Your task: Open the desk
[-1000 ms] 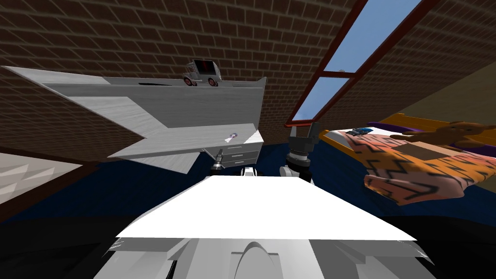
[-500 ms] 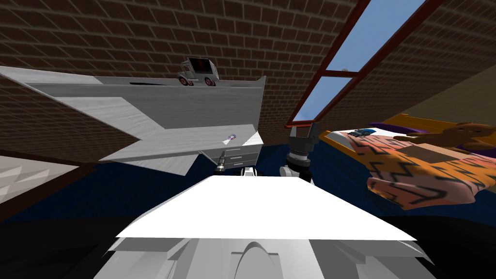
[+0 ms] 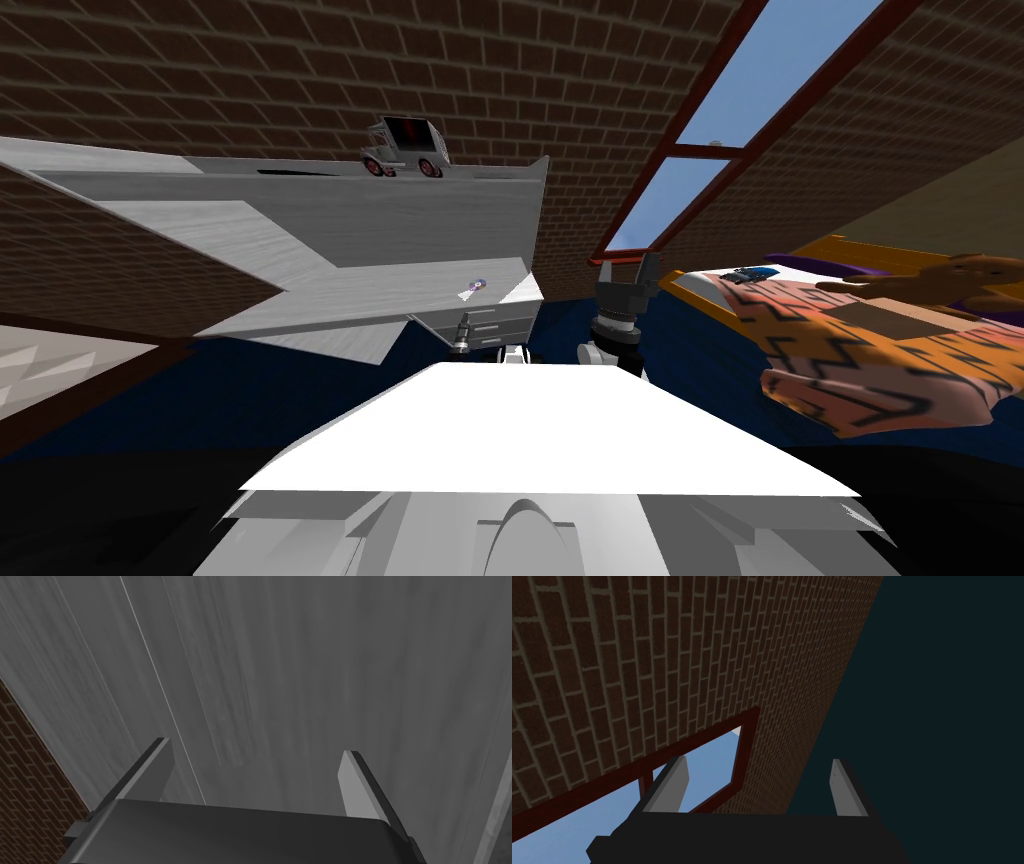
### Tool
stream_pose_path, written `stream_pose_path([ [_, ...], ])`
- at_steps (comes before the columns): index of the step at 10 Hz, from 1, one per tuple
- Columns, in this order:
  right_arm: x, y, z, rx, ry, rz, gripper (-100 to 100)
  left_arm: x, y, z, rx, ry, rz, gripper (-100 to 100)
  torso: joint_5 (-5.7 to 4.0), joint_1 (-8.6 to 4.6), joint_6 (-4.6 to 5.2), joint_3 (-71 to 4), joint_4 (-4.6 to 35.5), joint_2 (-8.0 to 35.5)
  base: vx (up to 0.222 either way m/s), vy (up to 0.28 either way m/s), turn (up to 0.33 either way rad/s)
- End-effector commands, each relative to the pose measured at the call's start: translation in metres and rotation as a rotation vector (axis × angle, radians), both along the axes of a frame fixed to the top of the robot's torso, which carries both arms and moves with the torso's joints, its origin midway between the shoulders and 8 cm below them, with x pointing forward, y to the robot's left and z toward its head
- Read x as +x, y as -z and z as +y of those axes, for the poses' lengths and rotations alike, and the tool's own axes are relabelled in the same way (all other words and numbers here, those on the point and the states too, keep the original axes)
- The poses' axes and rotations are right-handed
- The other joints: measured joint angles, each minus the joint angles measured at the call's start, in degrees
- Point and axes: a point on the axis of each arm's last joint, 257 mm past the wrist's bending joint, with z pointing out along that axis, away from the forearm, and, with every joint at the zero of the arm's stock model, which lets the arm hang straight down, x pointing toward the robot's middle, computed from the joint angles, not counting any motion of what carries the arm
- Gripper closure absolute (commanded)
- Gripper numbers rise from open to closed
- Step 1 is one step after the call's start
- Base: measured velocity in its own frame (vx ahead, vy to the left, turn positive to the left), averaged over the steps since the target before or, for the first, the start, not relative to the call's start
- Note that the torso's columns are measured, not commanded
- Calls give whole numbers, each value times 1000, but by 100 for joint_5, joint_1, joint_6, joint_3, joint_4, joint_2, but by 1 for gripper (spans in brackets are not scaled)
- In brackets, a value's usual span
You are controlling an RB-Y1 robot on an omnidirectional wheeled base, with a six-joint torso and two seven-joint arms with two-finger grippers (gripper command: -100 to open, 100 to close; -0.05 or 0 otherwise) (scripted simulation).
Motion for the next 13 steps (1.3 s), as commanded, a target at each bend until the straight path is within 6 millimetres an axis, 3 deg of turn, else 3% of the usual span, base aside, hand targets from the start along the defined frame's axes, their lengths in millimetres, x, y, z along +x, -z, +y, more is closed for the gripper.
stream_pose_path([
  [1, 0, 0, 0, 0, 0, 0, 0, 5, -2, 1, -1, 0, 1, -100, 0, -1, 0, -5, -3, -7, 23, 3, -2],
  [2, 0, 0, 0, 0, 0, 0, 0, -3, 3, -1, -1, 0, 3, 100, 0, -3, -1, 0, -1, 3, -25, -3, 8],
  [3, 0, 0, 0, 0, 0, 0, 0, 2, 1, -1, -2, 0, 4, 100, 1, -6, -1, 11, 1, 18, -22, -5, 7],
  [4, 0, 0, 0, 0, 0, 0, 0, 1, -2, 10, 32, 10, -1, -100, 8, 8, 2, 0, -10, -8, -10, -8, -2],
  [9, 0, 0, 0, 0, 0, 0, 0, 4, -8, 46, 132, 33, 16, -100, -1, -7, 0, 3, 1, 6, -5, -6, 2],
  [13, 0, 0, 0, 0, 0, 0, 0, 22, -15, 43, 117, 28, 26, -100, -3, -11, 0, 1, 0, 3, -46, -57, 12],
])
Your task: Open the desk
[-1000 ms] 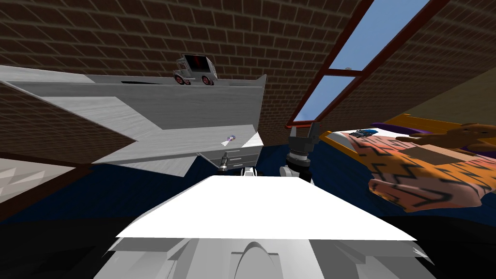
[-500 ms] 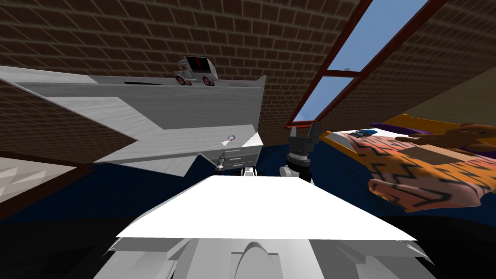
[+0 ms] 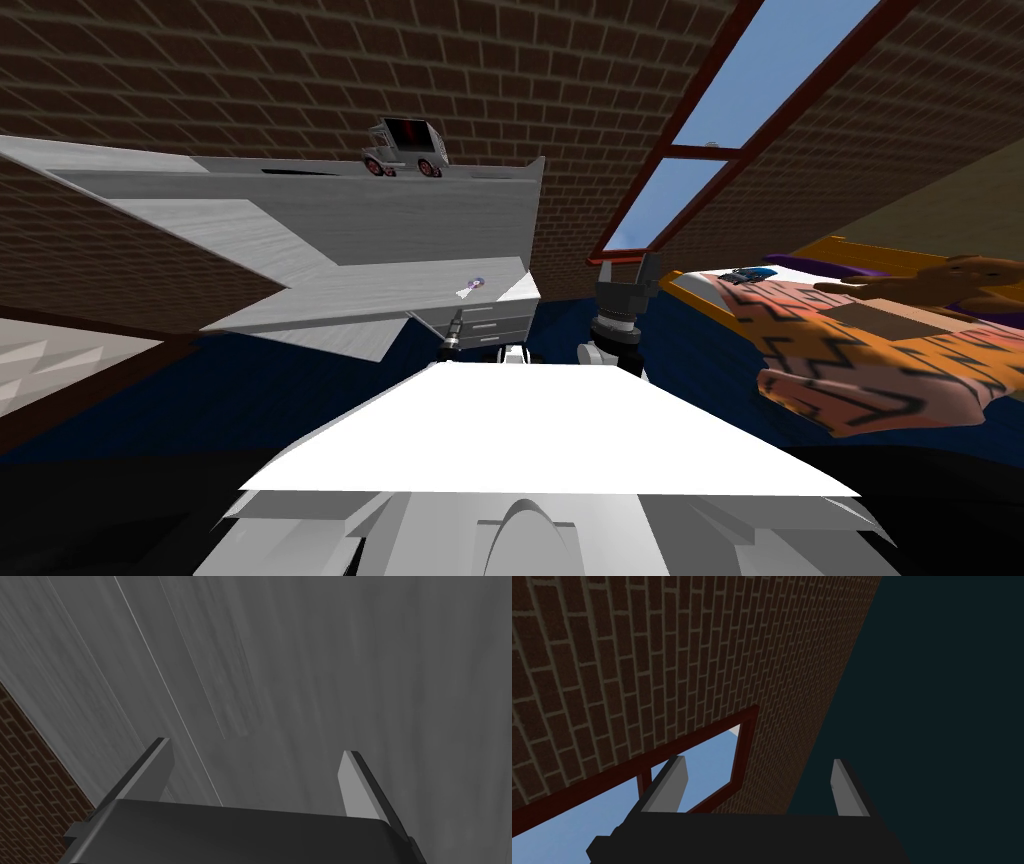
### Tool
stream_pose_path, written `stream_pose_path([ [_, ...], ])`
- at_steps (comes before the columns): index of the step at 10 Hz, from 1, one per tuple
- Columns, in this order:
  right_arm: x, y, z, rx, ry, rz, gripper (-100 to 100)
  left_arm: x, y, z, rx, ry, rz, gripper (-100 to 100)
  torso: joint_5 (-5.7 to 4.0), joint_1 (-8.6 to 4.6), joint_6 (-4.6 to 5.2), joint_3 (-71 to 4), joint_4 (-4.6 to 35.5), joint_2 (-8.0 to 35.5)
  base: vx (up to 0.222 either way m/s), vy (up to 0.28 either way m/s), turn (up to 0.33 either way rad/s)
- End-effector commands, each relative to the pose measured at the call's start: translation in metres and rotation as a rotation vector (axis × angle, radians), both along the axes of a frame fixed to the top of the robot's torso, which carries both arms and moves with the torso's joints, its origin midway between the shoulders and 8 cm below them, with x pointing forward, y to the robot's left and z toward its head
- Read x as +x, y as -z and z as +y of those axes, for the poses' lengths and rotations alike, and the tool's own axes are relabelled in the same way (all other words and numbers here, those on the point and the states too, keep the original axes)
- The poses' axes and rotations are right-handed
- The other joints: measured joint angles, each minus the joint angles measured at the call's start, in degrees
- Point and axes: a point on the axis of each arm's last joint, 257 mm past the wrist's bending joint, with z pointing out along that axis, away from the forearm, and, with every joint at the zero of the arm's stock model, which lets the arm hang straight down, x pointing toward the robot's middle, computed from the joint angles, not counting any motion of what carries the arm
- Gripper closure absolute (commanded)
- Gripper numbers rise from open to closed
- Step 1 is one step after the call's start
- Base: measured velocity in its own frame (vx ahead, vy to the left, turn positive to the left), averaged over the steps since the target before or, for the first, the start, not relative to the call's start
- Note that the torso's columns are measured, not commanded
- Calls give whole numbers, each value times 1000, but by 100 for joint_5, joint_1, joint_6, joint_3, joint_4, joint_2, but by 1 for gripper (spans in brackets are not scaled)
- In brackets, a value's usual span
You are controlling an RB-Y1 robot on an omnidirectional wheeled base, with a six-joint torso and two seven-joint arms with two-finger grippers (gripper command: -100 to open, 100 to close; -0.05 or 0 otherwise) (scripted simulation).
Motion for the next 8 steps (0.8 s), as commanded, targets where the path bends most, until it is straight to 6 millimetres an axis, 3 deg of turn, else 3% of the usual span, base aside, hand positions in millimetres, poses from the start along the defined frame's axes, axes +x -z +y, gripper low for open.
stream_pose_path([
  [1, 0, 0, 0, 0, 0, 0, 0, 9, -2, -12, -40, -10, 1, -100, 2, 4, 0, -1, -1, -1, -39, -56, 10],
  [6, 0, 0, 0, 0, 0, 0, 0, 13, 0, -44, -136, -30, -8, -100, 4, 11, 0, -3, -2, -5, -10, -9, 1],
  [8, 0, 0, 0, 0, 0, 0, 0, 22, -4, -39, -128, -28, -7, -100, 2, 7, -1, 0, 0, 0, 23, 2, -2],
])
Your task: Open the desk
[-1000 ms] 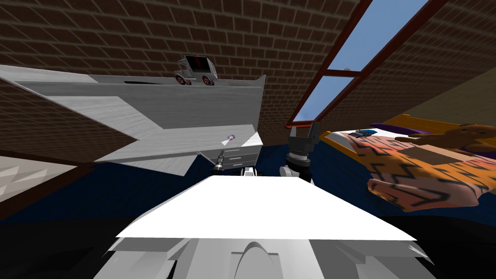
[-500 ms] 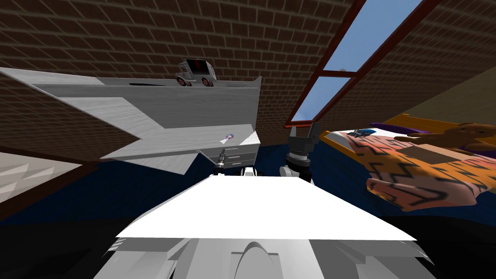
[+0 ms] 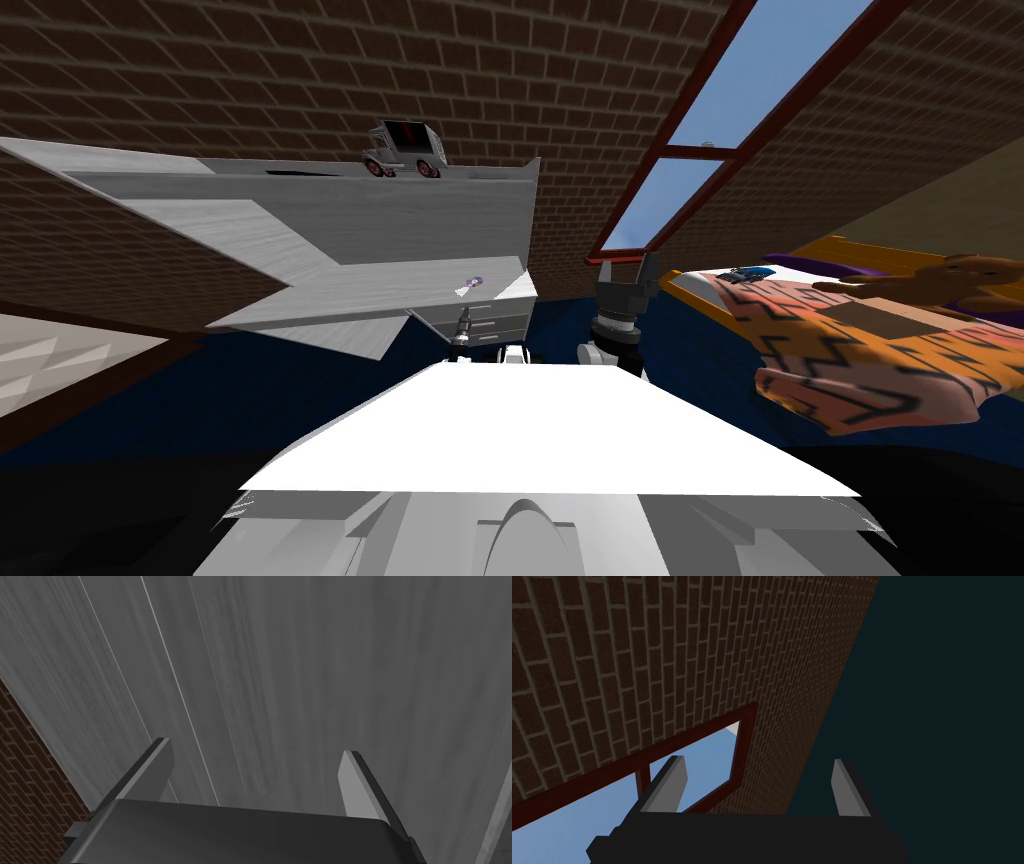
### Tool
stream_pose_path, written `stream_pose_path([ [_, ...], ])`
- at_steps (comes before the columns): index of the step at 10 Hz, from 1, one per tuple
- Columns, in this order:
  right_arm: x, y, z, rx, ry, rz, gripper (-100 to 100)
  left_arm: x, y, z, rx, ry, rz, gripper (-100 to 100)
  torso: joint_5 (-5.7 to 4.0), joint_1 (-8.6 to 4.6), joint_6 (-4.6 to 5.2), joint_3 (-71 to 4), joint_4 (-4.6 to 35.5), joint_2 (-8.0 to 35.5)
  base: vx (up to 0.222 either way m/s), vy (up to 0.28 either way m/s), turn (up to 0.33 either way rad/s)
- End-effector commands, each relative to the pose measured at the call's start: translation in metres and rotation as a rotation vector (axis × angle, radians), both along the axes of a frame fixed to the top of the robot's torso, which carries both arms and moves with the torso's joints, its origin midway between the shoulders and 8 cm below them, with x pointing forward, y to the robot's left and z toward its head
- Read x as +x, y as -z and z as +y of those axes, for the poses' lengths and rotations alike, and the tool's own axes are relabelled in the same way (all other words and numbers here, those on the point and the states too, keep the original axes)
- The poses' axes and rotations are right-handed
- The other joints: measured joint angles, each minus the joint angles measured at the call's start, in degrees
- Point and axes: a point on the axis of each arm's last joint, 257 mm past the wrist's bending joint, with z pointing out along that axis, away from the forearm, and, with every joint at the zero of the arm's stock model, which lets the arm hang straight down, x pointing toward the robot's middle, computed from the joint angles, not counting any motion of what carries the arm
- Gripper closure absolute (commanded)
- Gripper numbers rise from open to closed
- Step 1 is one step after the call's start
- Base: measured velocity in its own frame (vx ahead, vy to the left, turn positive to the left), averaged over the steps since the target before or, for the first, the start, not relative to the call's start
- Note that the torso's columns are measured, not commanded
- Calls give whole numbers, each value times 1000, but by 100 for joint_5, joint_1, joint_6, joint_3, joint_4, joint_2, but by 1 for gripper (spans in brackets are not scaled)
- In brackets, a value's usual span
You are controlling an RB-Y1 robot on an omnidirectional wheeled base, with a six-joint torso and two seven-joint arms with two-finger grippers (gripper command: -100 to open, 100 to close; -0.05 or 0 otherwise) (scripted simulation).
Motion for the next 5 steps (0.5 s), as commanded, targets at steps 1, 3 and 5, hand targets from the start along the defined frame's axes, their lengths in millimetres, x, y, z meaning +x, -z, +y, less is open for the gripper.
stream_pose_path([
  [1, 0, 0, 0, 0, 0, 0, 0, 12, -7, 2, 0, -1, 0, -100, 1, 2, 1, -7, -2, -13, 73, 1, -7],
  [3, 0, 0, 0, 0, 0, 0, 0, 1, -1, 0, 0, 0, 0, 100, 3, 8, 10, -10, -2, -22, -13, -4, 8],
  [5, 0, 0, 0, 0, 0, 0, 0, 2, -3, 13, 34, 5, 8, -100, -3, 2, 6, 0, 10, -1, -19, -1, 4],
])
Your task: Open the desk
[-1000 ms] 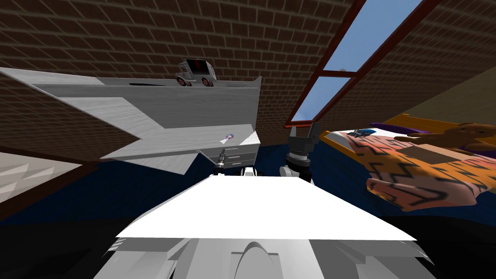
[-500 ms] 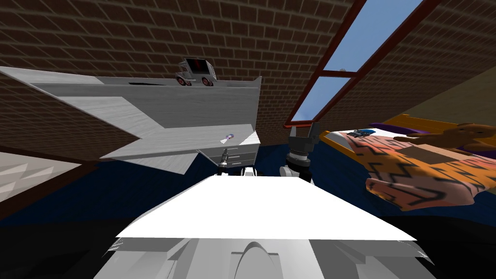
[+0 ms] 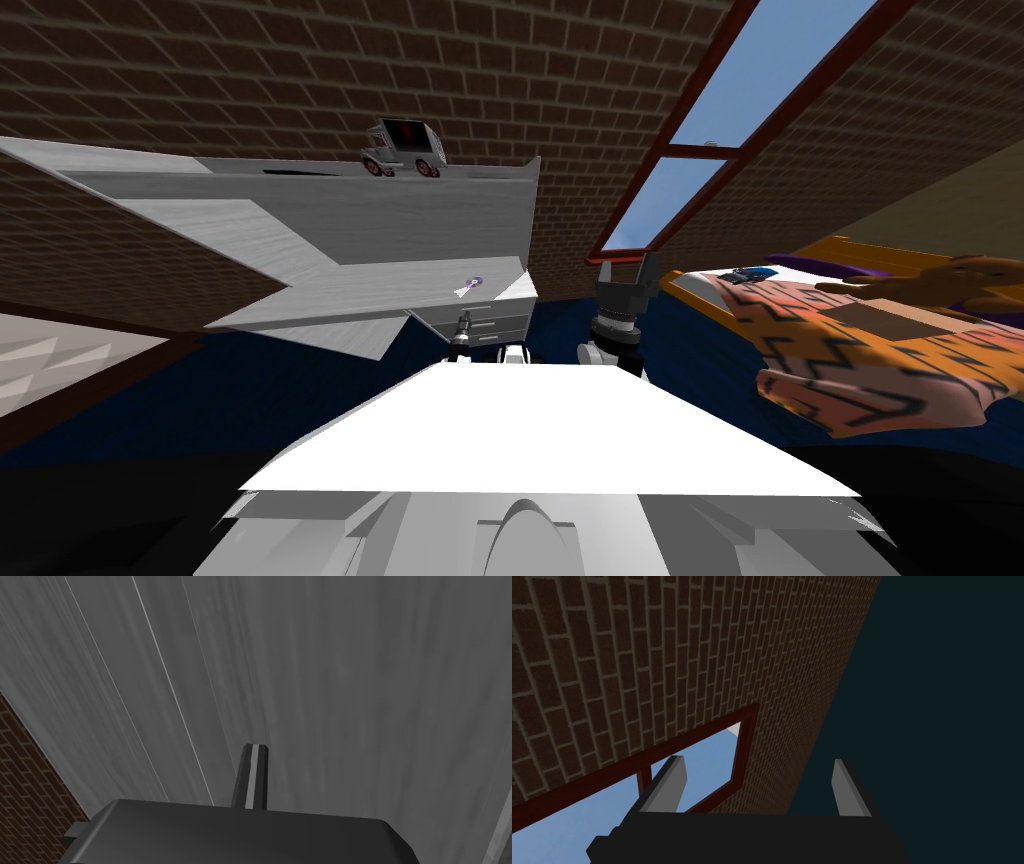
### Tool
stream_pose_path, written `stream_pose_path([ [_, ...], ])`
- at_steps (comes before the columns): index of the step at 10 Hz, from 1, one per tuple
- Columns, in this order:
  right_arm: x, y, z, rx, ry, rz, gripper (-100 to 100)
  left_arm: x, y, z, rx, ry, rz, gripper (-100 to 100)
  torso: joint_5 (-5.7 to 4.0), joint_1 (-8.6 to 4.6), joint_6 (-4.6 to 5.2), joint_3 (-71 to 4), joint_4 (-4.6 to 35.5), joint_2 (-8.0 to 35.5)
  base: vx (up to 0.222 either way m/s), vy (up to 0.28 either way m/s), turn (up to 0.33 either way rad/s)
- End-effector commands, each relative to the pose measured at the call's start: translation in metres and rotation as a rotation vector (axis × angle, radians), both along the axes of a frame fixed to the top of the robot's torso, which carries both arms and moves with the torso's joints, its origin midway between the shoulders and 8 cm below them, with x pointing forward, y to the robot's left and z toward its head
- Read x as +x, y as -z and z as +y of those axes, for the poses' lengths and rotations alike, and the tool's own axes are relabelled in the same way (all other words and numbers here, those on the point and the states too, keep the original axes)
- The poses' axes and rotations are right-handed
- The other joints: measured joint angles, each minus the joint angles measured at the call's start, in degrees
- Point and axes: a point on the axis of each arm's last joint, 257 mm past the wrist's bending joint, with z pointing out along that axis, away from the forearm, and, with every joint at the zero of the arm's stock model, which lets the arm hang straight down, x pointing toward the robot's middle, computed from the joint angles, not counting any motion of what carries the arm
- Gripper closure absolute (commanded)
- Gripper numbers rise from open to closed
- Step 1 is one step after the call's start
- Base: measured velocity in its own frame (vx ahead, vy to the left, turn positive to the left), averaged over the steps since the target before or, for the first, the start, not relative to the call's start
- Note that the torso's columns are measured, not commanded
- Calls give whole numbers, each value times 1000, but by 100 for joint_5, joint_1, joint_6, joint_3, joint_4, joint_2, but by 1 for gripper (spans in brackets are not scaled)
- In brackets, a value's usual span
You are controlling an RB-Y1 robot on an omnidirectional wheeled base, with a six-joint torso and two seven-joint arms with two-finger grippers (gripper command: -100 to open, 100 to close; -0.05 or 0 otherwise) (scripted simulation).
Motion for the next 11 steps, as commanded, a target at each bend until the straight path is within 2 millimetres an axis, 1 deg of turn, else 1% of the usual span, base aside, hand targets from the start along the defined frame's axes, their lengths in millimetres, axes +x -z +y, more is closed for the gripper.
stream_pose_path([
  [1, 0, 0, 0, 0, 0, 0, 0, -1, -3, 17, 50, 10, 3, -100, 0, -4, -3, -2, -5, -2, -1, 6, -3],
  [2, 0, 0, 0, 0, 0, 0, 0, -2, -4, 26, 76, 15, 4, -100, 3, -2, -5, -2, -10, -3, -1, 9, 0],
  [4, 0, 0, 0, 0, 0, 0, 0, -3, -6, 38, 108, 22, 6, -100, 5, 1, -6, -1, -11, -1, -5, 14, 0],
  [5, 0, 0, 0, 0, 0, 0, 0, -6, -4, 23, 58, 14, -8, -100, 5, 2, -6, 0, -11, 0, -41, 96, 9],
  [6, 0, 0, 0, 0, 0, 0, 0, -6, -3, 18, 44, 11, -9, -100, 11, 22, -6, 5, -9, 10, -38, 115, -5],
  [7, 0, 0, 0, 0, 0, 0, 0, -5, -2, 8, 15, 5, -11, -100, 10, 17, -6, 4, -8, 7, -13, 65, -2],
  [8, 0, 0, 0, 0, 0, 0, 0, -5, -1, 4, 3, 2, -12, -100, 3, -10, -5, -2, -11, -3, 3, 23, 1],
  [9, 0, 0, 0, 0, 0, 0, 0, -6, -1, 8, 13, 4, -10, -100, -2, -25, -6, -6, -13, -9, 2, 6, 0],
  [10, 0, 0, 0, 0, 0, 0, 0, 3, -6, 9, 8, 2, -11, -100, -2, -20, -6, -5, -13, -6, 51, 7, -10],
  [11, 0, 0, 0, 0, 0, 0, 0, 0, -5, 8, 10, 3, -14, -100, 2, -8, -5, -10, -14, -16, 35, 3, -5],
])
